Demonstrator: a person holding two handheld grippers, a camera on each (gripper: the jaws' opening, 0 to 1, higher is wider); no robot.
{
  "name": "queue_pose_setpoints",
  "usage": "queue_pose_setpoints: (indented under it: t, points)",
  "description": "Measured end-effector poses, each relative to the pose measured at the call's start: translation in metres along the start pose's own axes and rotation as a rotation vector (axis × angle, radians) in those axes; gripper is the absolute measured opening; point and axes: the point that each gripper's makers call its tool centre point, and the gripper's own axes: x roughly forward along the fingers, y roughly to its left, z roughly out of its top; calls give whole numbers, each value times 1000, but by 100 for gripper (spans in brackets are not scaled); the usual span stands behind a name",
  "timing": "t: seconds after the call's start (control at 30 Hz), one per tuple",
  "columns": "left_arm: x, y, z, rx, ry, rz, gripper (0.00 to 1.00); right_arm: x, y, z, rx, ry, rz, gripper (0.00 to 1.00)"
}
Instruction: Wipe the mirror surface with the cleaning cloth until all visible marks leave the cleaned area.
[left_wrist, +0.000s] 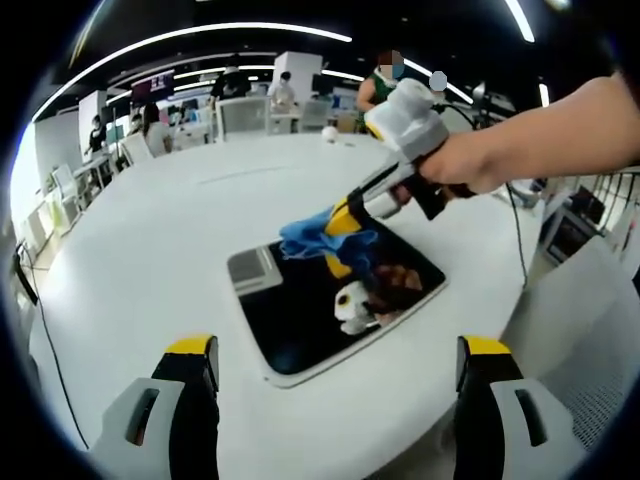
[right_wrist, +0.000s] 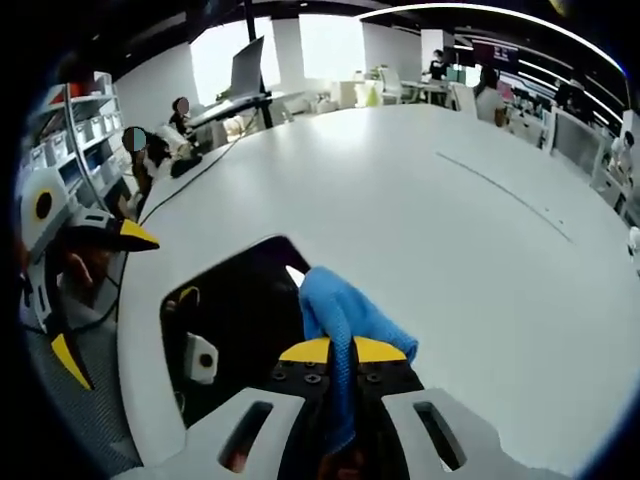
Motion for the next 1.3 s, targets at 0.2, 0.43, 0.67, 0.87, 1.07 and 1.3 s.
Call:
queue_pose_setpoints:
  t: [0.2, 0.43, 0.67, 0.87, 1.07, 1.3]
  points:
    - [1, -1, 0, 0, 3, -2, 99, -6, -7, -5, 14, 4, -12, 2]
    - [1, -2, -1, 3, 4, -4, 99, -10, -11, -10, 17, 4, -25, 2]
    - [2, -2, -1, 3, 4, -4, 99, -15, -16, -15, 29, 6, -40, 2]
    - [2, -3, -1, 7, 7, -6, 99, -18, -17, -19, 44, 6, -53, 2]
    - [3, -4, -1, 11, 9, -8, 99, -21, -12, -23, 34, 18, -69, 2]
    - [3, -6, -1, 19, 10, -14, 99, -25, -8, -29, 30, 18, -79, 2]
